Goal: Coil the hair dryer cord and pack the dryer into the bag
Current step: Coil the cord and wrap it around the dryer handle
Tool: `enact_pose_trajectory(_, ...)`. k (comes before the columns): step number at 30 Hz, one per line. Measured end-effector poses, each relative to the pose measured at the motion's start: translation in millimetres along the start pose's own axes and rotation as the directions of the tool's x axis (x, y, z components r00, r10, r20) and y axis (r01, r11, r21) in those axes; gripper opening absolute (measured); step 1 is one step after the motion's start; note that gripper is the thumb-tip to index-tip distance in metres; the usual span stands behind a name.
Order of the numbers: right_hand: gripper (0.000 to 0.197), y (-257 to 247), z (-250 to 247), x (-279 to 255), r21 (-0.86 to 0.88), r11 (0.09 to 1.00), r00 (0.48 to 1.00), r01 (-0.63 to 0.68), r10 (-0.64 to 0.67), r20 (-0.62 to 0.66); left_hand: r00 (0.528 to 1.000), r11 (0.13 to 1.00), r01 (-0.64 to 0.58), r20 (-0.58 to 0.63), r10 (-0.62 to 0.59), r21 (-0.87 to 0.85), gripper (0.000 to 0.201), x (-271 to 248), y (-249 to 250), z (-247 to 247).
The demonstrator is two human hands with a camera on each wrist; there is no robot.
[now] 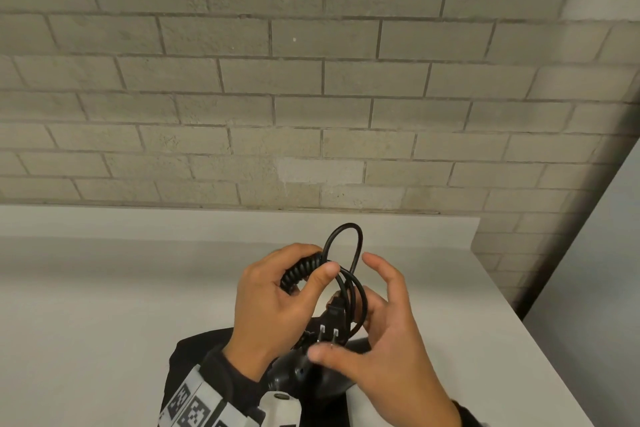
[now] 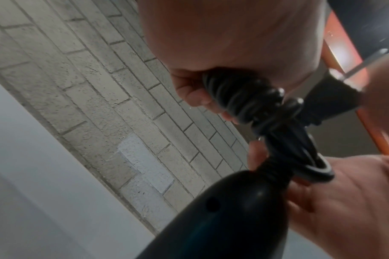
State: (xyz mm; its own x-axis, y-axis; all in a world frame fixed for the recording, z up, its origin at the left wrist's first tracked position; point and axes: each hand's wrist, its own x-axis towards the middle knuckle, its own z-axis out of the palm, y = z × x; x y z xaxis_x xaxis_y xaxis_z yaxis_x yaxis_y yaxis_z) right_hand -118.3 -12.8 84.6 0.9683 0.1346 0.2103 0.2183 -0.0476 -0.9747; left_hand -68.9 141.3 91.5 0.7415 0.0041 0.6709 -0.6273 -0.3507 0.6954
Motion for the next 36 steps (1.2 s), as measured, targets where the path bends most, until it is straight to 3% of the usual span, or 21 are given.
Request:
enact_pose_trajectory(4,0.041,-2.4,2.3,1.0,-0.179,0.969,0.979,0.172,-0.189,-0.081,0.999,1.0,-0.006,0.035,0.005,0.015,0.025,-1.9,2.5,2.8)
enact_pose_trajectory(7,0.016,-6.5,-0.3,1.3,-0.339,0.917,0.96,0.211,-0.259,-0.102,0.999,1.0,-0.006,0.038,0.005,0.025,0.026,-1.1,2.9,1.0)
enact_pose_trajectory(10,0.015,-20.3,-9.3,1.8,-0.382,0.88,0.926,0.282,-0.353,-0.131,0.999,0.998,0.009,0.031,-0.011,0.055,0.037,0.3,0.5,-2.3)
enact_pose_trajectory(13,0.009,-42.9,-18.3,3.3,-0.197,0.921,0.933,0.337,-0.355,-0.06,0.996,0.995,-0.013,0.086,0.005,0.103,0.049,0.6,0.0,-3.1)
enact_pose_trajectory(15,0.011,-54.1,-25.3,6.4,-0.067,0.944,0.945,0.322,-0.325,-0.03,0.991,0.989,-0.055,0.131,0.037,0.136,0.045,-0.3,-0.4,-2.4)
enact_pose_trajectory(21,0.014,-69.9,-40.4,19.6,0.096,0.943,0.948,0.318,-0.319,-0.008,0.982,0.977,-0.12,0.165,0.09,0.178,0.04,-1.9,3.3,-1.5)
enact_pose_trajectory(25,0.033,-73.9,-50.0,26.7,0.203,0.932,0.953,0.301,-0.299,-0.042,0.982,0.978,-0.119,0.166,0.09,0.17,0.037,-2.7,2.3,-2.6)
enact_pose_trajectory(32,0.035,-79.6,-47.2,29.2,0.239,0.923,0.953,0.3,-0.303,-0.028,0.981,0.995,-0.06,0.19,0.045,0.074,0.034,-1.4,4.9,-2.5)
enact_pose_trajectory(36,0.035,-85.5,-47.1,29.8,0.243,0.916,0.947,0.319,-0.317,-0.05,0.978,0.993,-0.106,0.187,0.096,0.045,0.028,-1.0,2.3,-1.8)
